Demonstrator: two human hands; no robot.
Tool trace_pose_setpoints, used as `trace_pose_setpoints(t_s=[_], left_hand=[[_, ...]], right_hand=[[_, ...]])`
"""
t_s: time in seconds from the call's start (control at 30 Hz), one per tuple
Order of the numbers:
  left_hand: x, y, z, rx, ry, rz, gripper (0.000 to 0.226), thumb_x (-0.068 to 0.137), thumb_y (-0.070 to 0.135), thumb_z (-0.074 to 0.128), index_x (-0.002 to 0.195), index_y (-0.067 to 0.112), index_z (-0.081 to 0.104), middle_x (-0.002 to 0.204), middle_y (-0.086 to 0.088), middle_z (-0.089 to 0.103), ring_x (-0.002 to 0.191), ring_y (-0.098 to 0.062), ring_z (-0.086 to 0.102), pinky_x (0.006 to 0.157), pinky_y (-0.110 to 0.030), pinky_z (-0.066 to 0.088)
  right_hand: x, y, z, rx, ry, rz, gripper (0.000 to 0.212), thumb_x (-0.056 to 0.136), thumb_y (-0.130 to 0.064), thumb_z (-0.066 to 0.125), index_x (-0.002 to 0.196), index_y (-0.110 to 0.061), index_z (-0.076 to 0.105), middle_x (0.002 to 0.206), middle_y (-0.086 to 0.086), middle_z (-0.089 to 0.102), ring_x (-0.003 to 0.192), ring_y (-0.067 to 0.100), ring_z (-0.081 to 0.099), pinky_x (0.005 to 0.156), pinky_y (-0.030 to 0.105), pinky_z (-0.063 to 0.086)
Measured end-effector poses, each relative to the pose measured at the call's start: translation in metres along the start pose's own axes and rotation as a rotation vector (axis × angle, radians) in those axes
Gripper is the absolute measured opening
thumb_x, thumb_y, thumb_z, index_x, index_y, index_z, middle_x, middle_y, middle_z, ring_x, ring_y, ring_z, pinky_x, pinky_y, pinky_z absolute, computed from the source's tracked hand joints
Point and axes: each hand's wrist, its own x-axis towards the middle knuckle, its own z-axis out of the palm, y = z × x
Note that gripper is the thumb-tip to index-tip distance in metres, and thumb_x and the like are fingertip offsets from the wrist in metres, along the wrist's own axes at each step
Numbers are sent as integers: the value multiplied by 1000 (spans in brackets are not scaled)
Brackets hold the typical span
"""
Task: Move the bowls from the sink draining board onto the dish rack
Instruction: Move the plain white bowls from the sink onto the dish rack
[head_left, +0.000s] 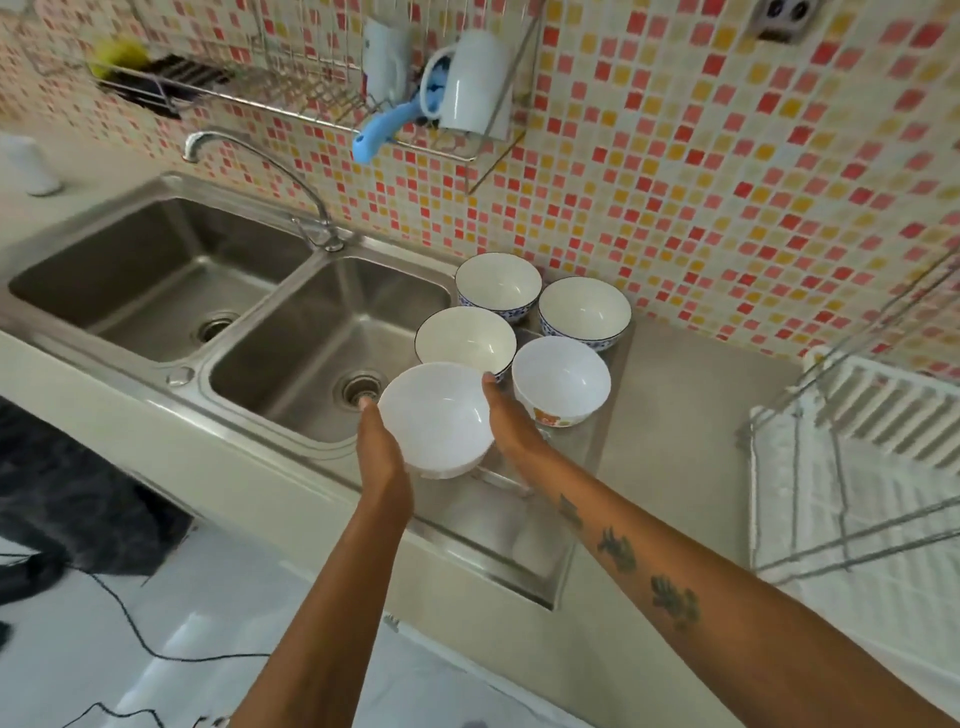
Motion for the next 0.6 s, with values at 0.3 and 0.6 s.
trace_pose_setpoints(t_s=[0.3, 0.6], left_hand=[[-134, 95, 106, -132, -393, 187, 45, 102, 49, 27, 128, 26, 55, 101, 7, 68, 89, -12, 63, 78, -34, 53], [-280, 108, 197, -248, -846, 257, 25, 101, 22, 33, 96, 18, 57, 88, 5, 64, 85, -16, 60, 70, -29, 51]], right_hand=[[-115, -88, -120, 110, 347, -370, 54, 97, -51, 29, 145, -26, 33, 137, -2, 45, 128, 19, 44, 104, 38, 38], [-272, -118, -254, 173, 662, -685, 41, 100, -40, 33, 140, -33, 35, 142, -6, 43, 132, 20, 44, 110, 48, 39]])
